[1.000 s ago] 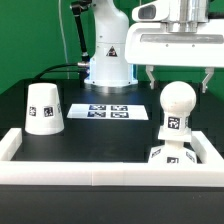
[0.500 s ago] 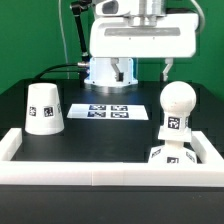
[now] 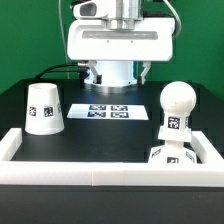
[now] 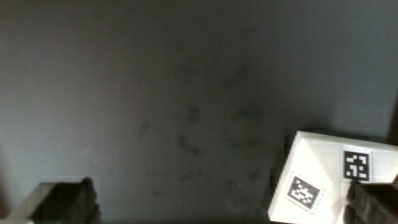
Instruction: Assemble lamp
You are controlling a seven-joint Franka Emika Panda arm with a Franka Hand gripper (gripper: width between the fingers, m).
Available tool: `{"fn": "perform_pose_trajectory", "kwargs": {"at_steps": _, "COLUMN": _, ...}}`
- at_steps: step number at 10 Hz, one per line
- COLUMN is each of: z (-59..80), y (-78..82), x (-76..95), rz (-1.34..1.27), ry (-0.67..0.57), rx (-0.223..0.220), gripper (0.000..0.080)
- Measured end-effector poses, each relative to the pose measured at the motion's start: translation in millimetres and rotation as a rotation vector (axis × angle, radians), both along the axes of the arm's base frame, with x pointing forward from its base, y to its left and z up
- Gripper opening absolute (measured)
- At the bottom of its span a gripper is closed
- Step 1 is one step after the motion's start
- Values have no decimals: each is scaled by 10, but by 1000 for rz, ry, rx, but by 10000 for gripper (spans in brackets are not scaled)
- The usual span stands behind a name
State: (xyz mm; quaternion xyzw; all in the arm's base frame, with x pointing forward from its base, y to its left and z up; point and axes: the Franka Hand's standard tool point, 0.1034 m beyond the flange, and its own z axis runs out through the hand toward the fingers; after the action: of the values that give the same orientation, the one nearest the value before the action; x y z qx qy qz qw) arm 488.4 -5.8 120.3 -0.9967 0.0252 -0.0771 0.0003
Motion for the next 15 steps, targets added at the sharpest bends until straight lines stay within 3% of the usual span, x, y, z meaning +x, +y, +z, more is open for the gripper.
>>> {"fn": "perform_pose_trajectory", "kwargs": {"at_steps": 2, "z": -1, "y": -57, "x": -25, "rz": 37, "ry": 3, "rx": -6, "gripper": 699}}
{"fn": "perform_pose_trajectory", "kwargs": {"at_steps": 4, "z": 65, "y": -542, "x": -241, "rz": 91, "ry": 28, "rx": -3, "gripper": 699}}
{"fn": "perform_pose_trajectory", "kwargs": {"at_steps": 6, "z": 103, "y": -980, "x": -496, "rz": 73, "ry": 112, "rx": 47, "gripper": 699}}
{"fn": "perform_pose_trajectory", "kwargs": {"at_steps": 7, "z": 103, "y": -1112, "x": -542, "rz": 43, "ry": 153, "rx": 67, "gripper": 699}}
{"fn": "perform_pose_trajectory", "kwargs": {"at_steps": 12, "z": 100, "y": -1153, "x": -546, "rz": 27, "ry": 177, "rx": 76, "gripper": 699}}
{"fn": "perform_pose_trajectory", "kwargs": {"at_steps": 13, "z": 41, "y": -1264, "x": -587, "rz": 104, "ry": 164, "rx": 60, "gripper": 699}}
{"fn": "perform_pose_trajectory", "kwargs": {"at_steps": 15, "z": -69, "y": -1329, "x": -673, "rz": 83, "ry": 168, "rx": 64, "gripper": 699}}
